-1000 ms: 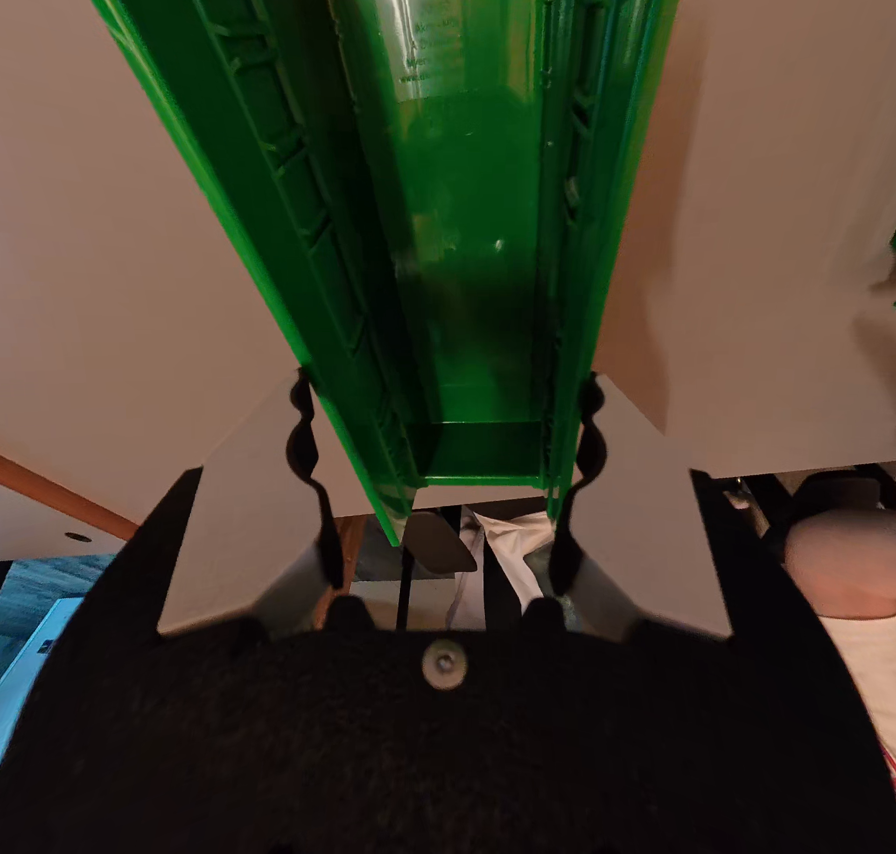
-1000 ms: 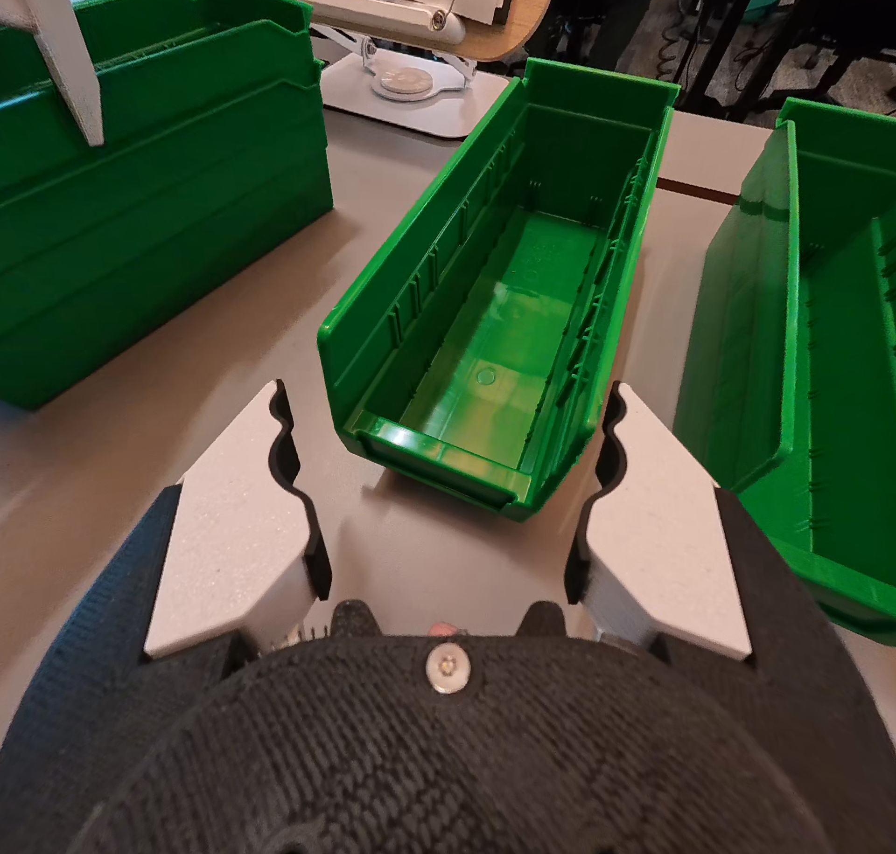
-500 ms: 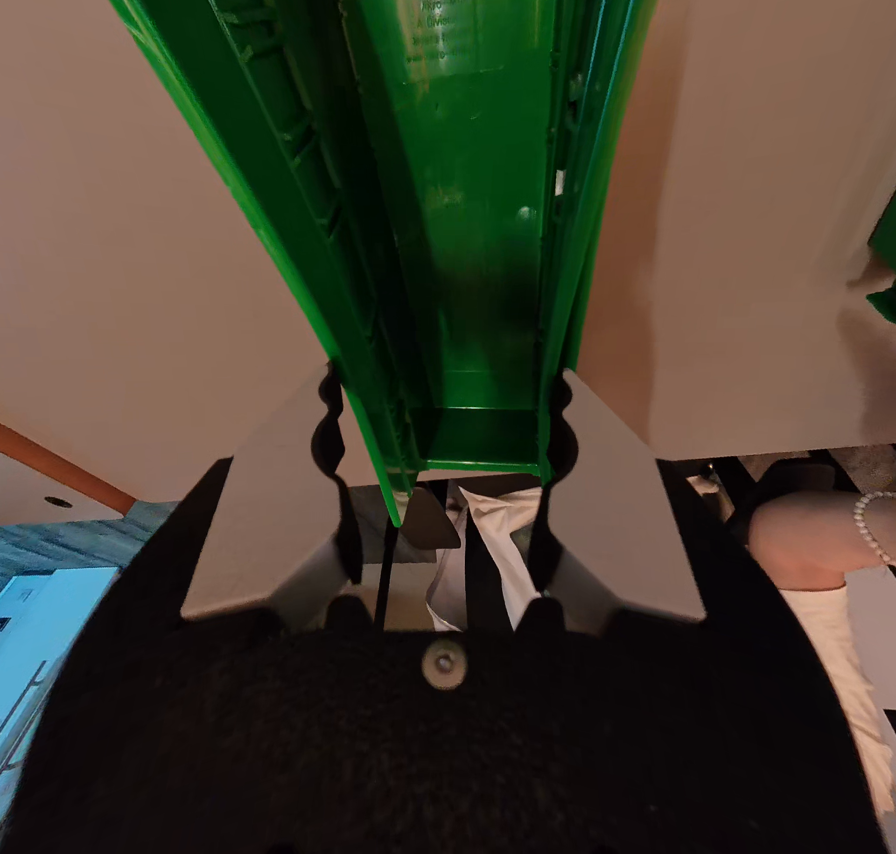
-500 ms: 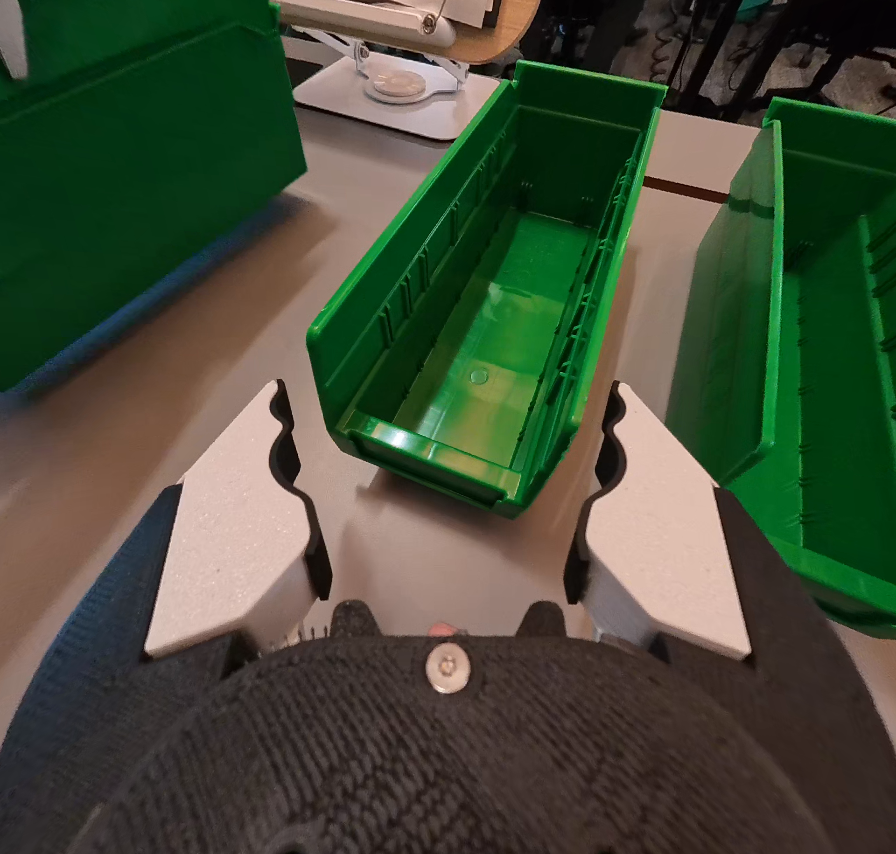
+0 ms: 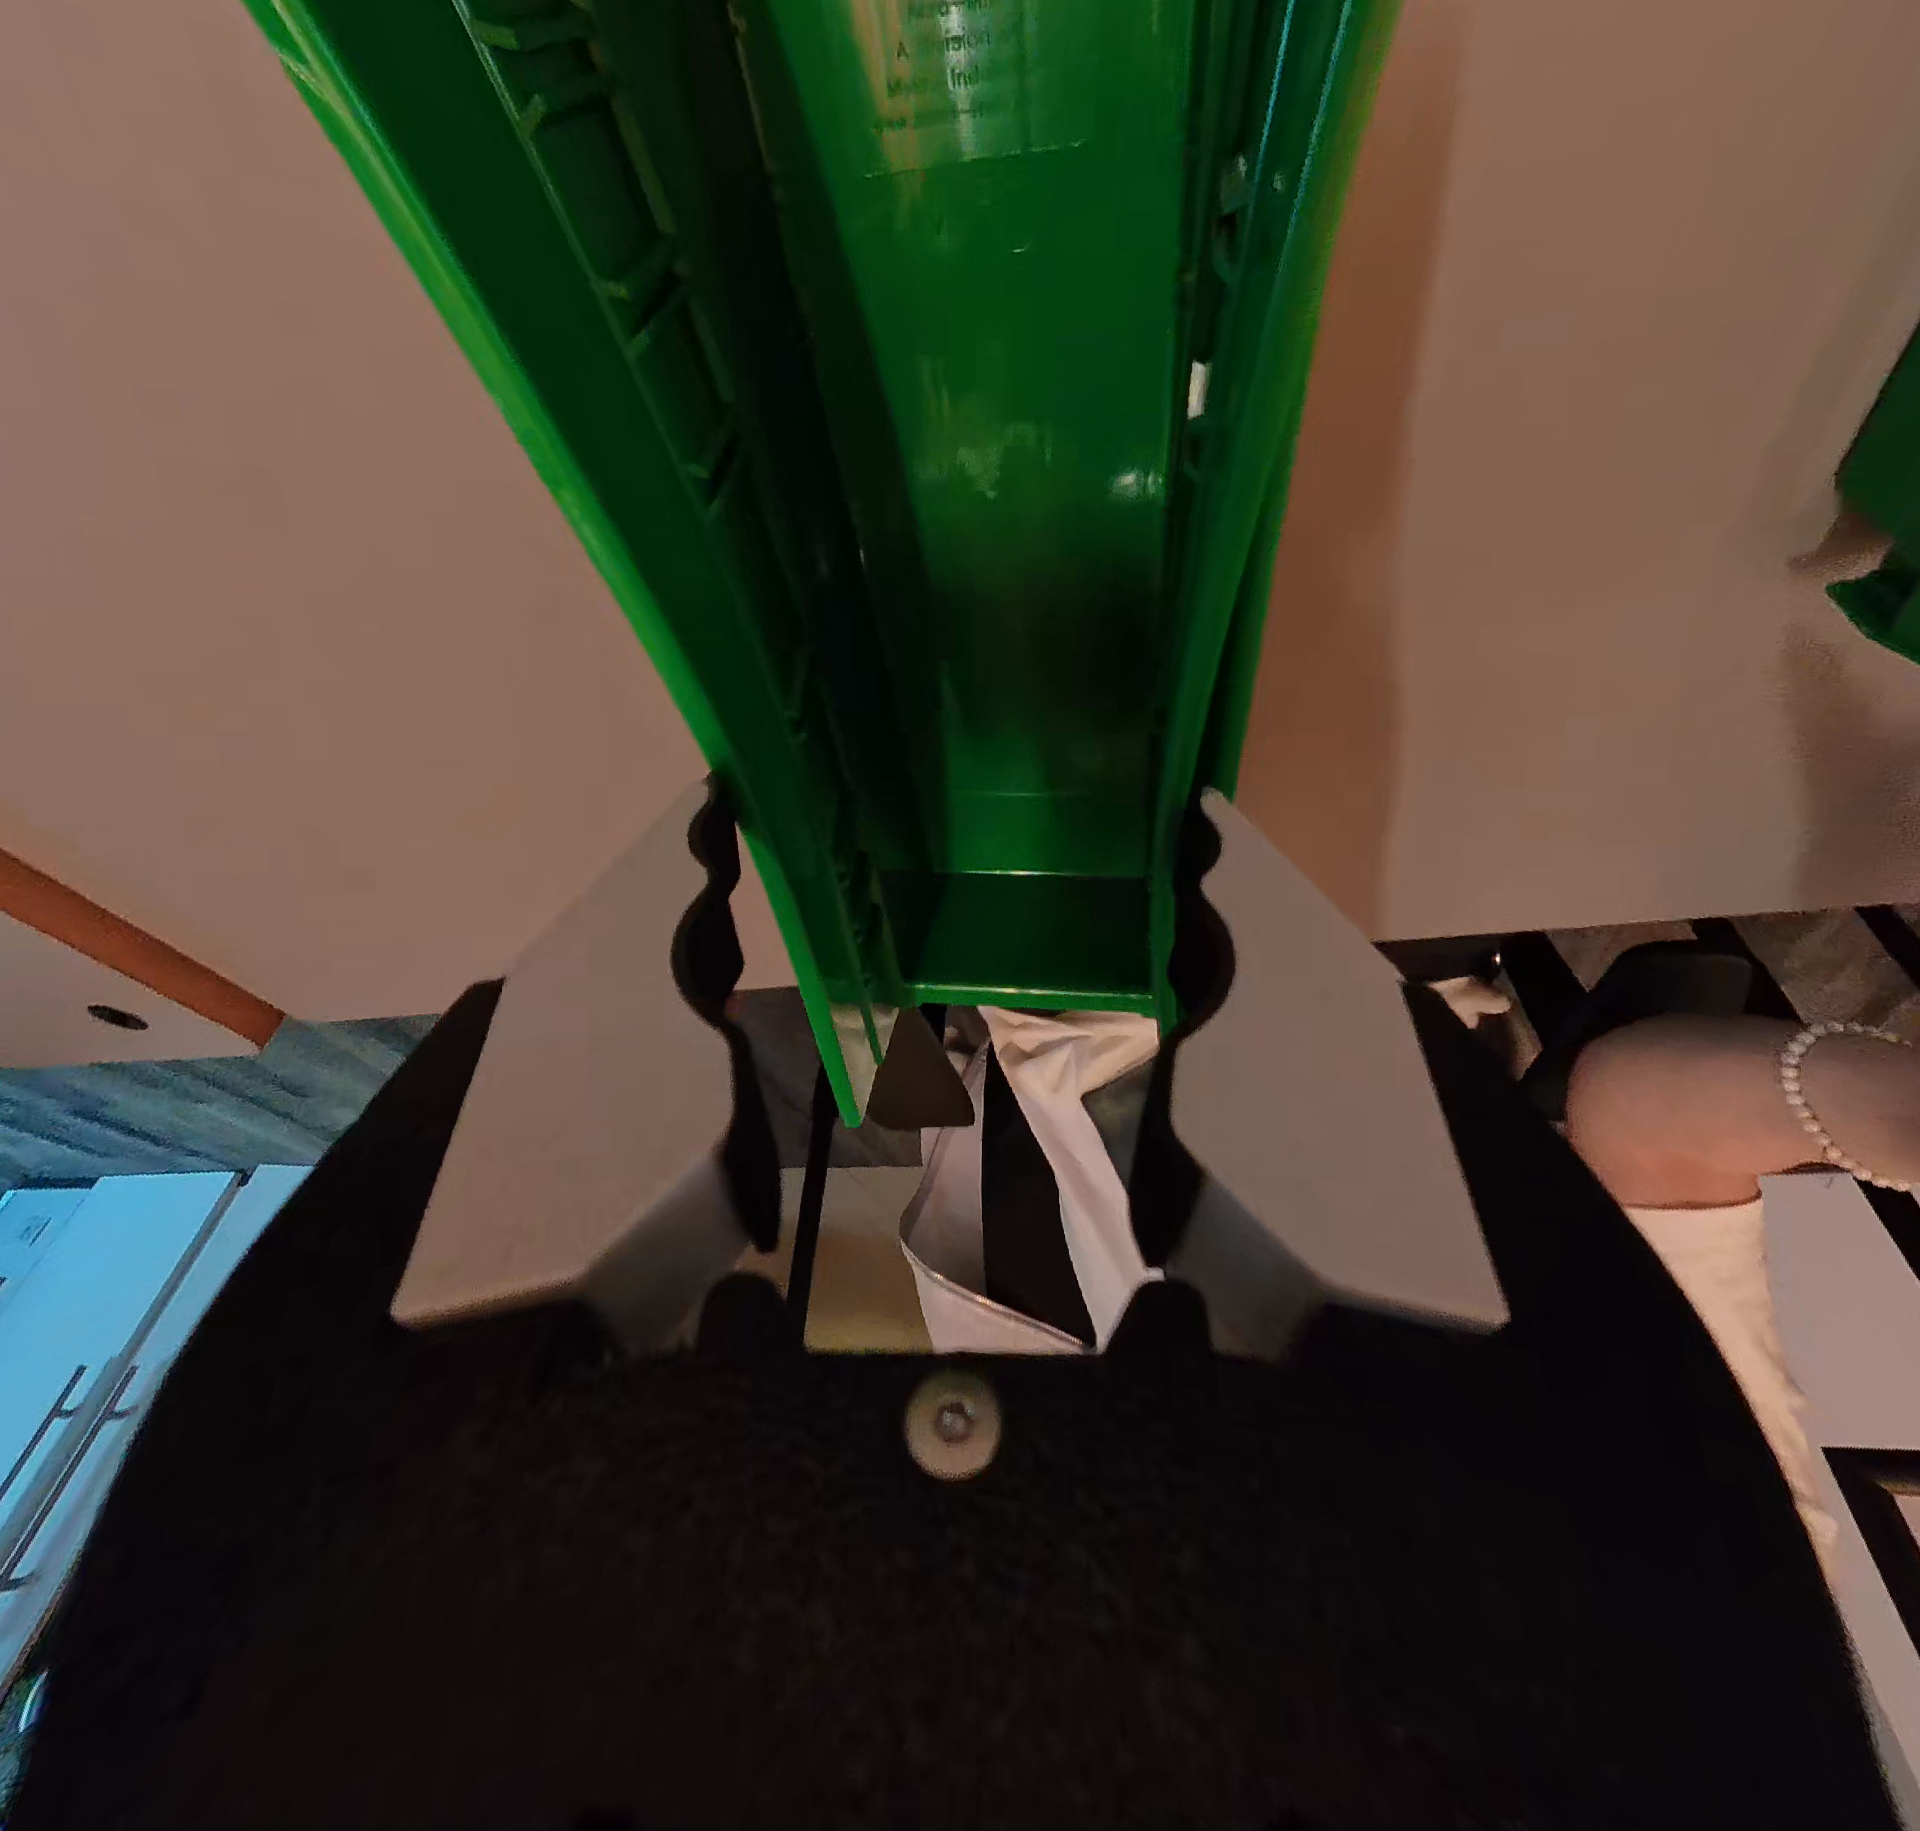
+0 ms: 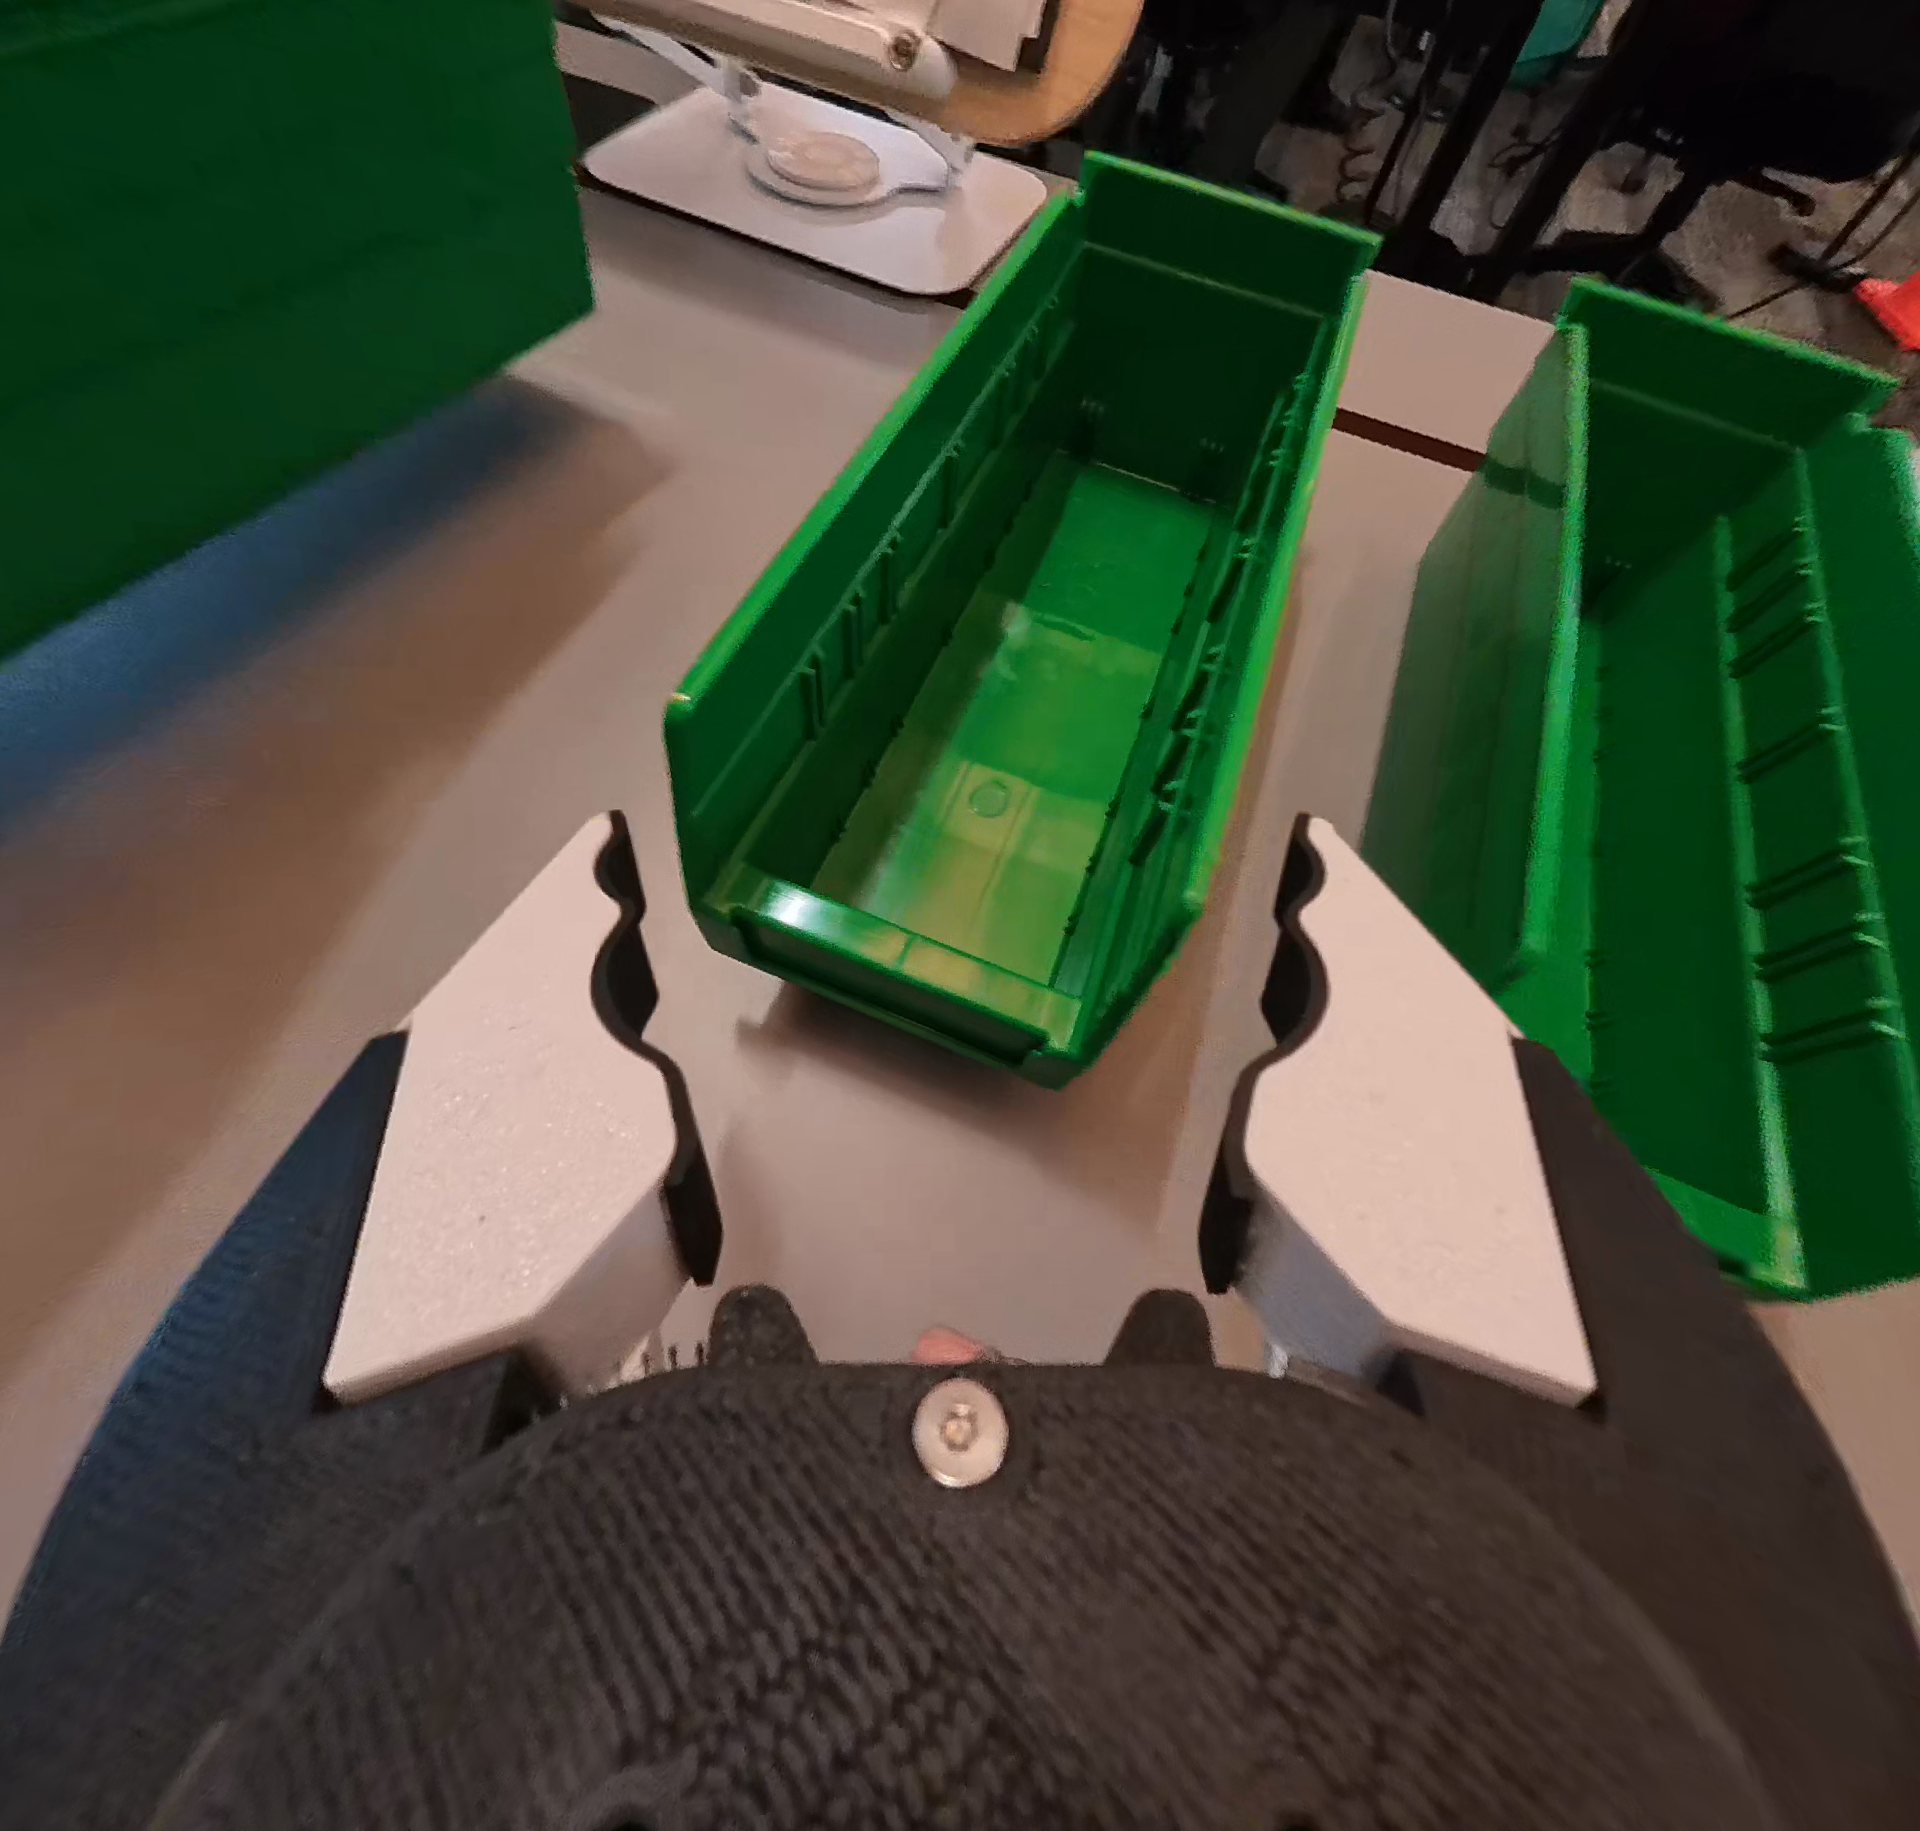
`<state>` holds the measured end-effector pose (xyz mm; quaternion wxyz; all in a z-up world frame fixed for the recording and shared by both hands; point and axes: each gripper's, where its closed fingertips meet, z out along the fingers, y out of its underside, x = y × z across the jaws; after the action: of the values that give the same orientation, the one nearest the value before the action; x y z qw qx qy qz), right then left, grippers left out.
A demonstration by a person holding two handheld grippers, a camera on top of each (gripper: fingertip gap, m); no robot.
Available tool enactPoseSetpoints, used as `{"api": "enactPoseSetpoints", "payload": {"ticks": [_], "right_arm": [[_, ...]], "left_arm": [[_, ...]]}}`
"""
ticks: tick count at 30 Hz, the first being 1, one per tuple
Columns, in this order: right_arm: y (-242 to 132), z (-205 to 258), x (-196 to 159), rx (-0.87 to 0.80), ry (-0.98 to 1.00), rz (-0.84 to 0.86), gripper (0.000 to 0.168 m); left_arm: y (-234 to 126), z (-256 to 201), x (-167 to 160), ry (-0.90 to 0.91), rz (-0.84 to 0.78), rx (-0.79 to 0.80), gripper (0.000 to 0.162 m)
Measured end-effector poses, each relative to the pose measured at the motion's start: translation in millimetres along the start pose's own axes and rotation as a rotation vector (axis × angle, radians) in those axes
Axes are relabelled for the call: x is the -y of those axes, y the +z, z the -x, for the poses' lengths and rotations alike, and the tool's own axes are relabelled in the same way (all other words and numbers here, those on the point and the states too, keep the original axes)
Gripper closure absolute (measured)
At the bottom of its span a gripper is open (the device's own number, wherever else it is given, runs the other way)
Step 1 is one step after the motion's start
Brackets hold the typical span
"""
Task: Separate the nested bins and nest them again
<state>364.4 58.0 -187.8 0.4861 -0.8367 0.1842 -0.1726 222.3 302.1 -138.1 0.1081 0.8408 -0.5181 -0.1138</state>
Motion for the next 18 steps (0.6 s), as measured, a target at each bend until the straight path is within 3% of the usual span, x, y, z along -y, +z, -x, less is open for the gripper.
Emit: {"api": "enactPoseSetpoints", "payload": {"ticks": [5,8,12,18], "right_arm": [[-22,-21,13,-0.083,0.007,-0.034,0.060],[-33,-3,35,0.015,0.031,-0.134,0.075],[-46,49,67,0.250,0.069,-0.305,0.113],[-37,104,67,0.385,-0.012,-0.297,0.137]], "left_arm": [[-19,1,-2,0.000,-0.023,-0.004,0.080],[-18,-1,-5,0.000,-0.015,-0.024,0.080],[-6,4,-7,-0.006,0.009,0.029,0.081],[-5,7,-9,-0.009,0.028,0.033,0.082]]}}
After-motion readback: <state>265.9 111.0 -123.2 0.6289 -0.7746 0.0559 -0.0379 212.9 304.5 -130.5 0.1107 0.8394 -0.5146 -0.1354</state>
